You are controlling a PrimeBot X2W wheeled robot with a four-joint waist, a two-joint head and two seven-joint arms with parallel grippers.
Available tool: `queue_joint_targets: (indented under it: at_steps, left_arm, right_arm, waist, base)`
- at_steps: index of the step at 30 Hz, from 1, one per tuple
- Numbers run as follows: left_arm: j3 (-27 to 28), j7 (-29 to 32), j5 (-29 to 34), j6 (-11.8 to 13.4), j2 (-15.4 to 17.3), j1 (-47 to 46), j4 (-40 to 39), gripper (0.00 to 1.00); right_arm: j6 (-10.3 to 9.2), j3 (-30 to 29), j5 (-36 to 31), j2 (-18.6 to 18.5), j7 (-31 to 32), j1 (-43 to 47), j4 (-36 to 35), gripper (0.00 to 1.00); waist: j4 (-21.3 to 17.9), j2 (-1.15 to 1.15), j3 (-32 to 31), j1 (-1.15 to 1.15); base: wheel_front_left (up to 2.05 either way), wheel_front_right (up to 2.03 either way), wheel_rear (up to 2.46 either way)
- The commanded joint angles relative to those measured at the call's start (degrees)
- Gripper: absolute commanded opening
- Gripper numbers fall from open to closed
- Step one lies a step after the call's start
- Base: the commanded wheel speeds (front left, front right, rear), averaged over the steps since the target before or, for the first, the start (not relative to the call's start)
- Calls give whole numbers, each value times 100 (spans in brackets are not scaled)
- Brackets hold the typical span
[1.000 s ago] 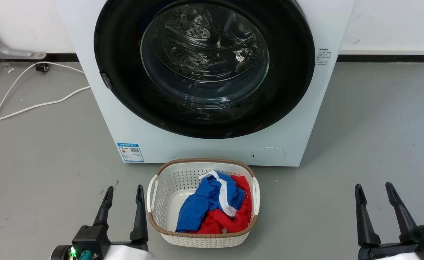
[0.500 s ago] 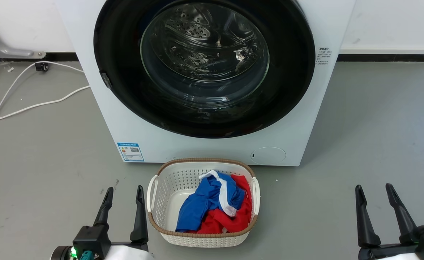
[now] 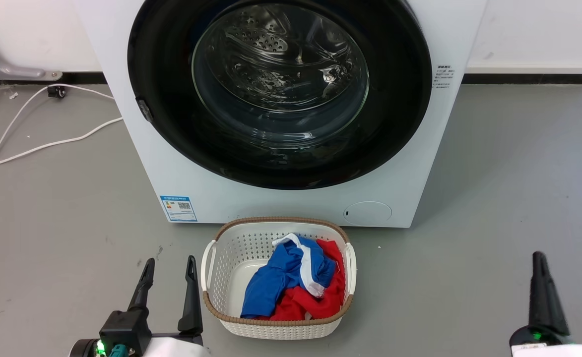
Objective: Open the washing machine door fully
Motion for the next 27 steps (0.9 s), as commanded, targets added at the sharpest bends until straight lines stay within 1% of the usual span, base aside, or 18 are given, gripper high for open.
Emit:
queue_joint_targets:
  at_steps: [1,7,10,13,15,18,22,24,27]
  left_arm:
    - [11,-16,-2,-1,-7,36,12,100]
    - [11,-16,-31,-2,-7,26,29,100]
    - [18,-16,-41,8,-8,38,30,100]
    - [25,-16,-41,5,-8,51,34,100]
    - [33,-16,-43,2,-8,58,33,100]
    - [32,-16,-34,-1,-8,63,29,100]
    - [29,-16,-42,-1,-8,50,16,100]
    - [29,-16,-41,1,-7,41,18,100]
    - [19,-16,-32,7,-7,38,22,100]
  right_arm:
    - [0,76,378,12,-11,-34,104,0]
    - [0,305,2276,9,-12,-116,228,0]
    - [0,304,3197,7,-12,-87,148,0]
    - [0,377,3946,8,-11,-36,37,0]
    - [0,426,4299,5,8,-1,-47,0]
    - [0,426,4855,-63,265,88,-197,0]
    - [1,313,5542,-100,854,176,-385,0]
    - [0,221,5631,-174,1111,261,-392,0]
    - [1,112,5672,-147,1368,270,-399,0]
  waist:
    - [6,0,3,0]
    - [19,0,6,0]
    - [17,0,3,0]
    - [11,0,-2,0]
    - [3,0,-6,0]
    - [-11,0,-12,0]
    - [-21,0,-6,0]
    - [-17,0,0,0]
    - [-10,0,9,0]
  base:
    - [0,0,0]
    - [0,0,0]
    - [0,0,0]
    - [0,0,0]
    - [0,0,0]
    - [0,0,0]
    - [0,0,0]
    - [0,0,0]
    - [0,0,0]
